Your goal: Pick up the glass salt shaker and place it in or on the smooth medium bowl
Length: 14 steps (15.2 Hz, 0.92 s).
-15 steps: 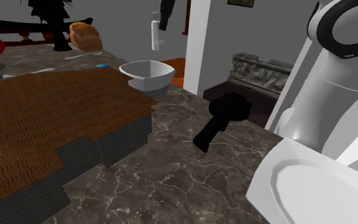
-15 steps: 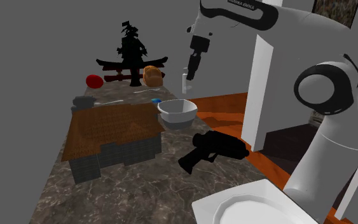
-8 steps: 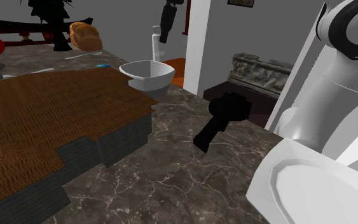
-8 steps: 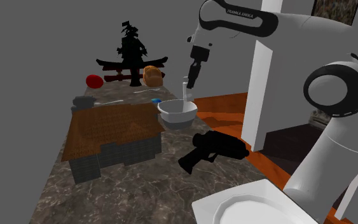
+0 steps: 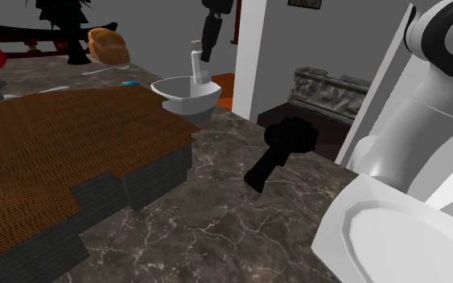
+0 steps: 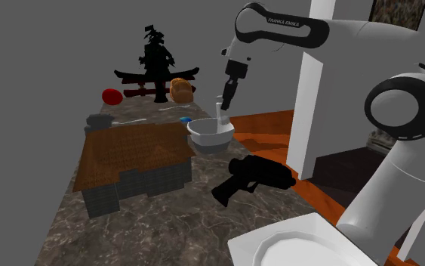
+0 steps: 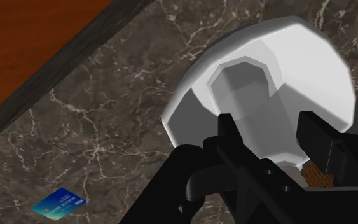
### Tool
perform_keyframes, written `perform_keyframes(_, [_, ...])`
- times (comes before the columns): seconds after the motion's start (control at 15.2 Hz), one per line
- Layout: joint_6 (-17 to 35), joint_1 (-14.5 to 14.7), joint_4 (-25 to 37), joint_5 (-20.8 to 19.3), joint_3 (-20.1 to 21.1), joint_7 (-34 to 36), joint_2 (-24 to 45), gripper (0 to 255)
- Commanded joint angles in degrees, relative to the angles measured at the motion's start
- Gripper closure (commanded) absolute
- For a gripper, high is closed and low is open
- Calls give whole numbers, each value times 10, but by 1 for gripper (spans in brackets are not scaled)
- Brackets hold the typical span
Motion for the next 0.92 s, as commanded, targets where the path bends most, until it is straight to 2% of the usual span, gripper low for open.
perform_keyframes(0.0, [-1, 0, -2, 0, 0, 0, 1, 255])
perform_keyframes(0.13, [-1, 0, -2, 0, 0, 0, 1, 255])
perform_keyframes(0.2, [0, 0, -3, 0, 0, -1, 0, 0])
perform_keyframes(0.53, [-1, 0, -2, 0, 0, 0, 1, 0])
perform_keyframes(0.79, [-81, -6, 106, 1, -11, 4, 30, 0])
perform_keyframes(0.86, [-81, -6, 106, 1, -11, 4, 30, 0])
